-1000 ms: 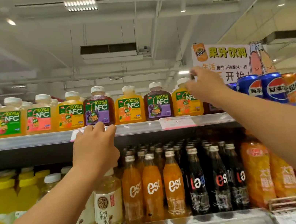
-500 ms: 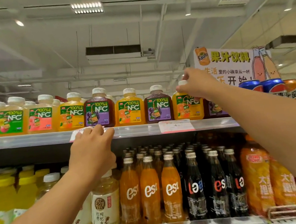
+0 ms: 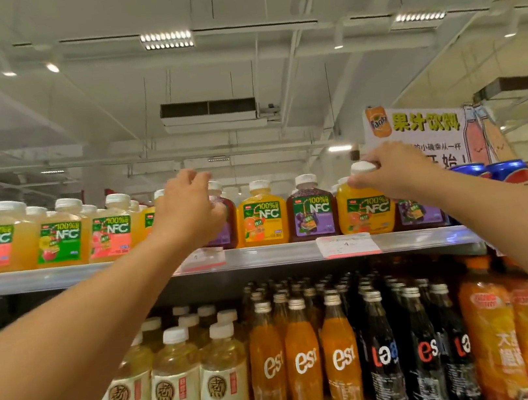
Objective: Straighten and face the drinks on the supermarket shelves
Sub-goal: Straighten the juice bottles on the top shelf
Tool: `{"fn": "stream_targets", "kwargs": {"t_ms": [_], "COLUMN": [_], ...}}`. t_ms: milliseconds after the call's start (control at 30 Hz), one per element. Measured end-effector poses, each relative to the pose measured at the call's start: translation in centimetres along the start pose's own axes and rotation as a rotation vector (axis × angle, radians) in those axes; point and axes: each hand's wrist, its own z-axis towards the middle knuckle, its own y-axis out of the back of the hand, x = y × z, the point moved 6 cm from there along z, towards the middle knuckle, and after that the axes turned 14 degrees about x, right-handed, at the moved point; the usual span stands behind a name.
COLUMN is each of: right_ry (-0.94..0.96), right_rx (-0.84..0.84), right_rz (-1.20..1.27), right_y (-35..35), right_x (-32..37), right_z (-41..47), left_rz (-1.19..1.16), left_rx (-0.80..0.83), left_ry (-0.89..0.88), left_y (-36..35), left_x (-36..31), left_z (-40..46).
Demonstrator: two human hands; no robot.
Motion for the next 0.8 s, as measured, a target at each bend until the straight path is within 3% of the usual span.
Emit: {"fn": "stream_targets", "kwargs": {"t_ms": [167, 433, 667, 800], "right_ry": [-0.032, 0.014, -0.055, -0.064], "right_rx": [0.003, -0.006, 0.045, 0.005], "right_rz": [0.019, -0.018, 0.219, 0.249], "right_y": [0.0, 0.4, -0.6, -1.0], "right_x": [0.1, 0.2, 0.9, 1.6], "right_z": [-0.3, -0.7, -2.4, -3.3], "left_rz": [0.071, -0.15, -0.384, -0.503], "left_rx": [0.149, 0.021, -0.02, -0.163], "left_ry": [0.058, 0.02, 0.014, -0.05], "left_y": [-1.4, -0.6, 0.2, 1.5], "left_x": [0.8, 1.3, 1.9, 1.9], "left_z": [3.7, 3.9, 1.9, 0.2]}}
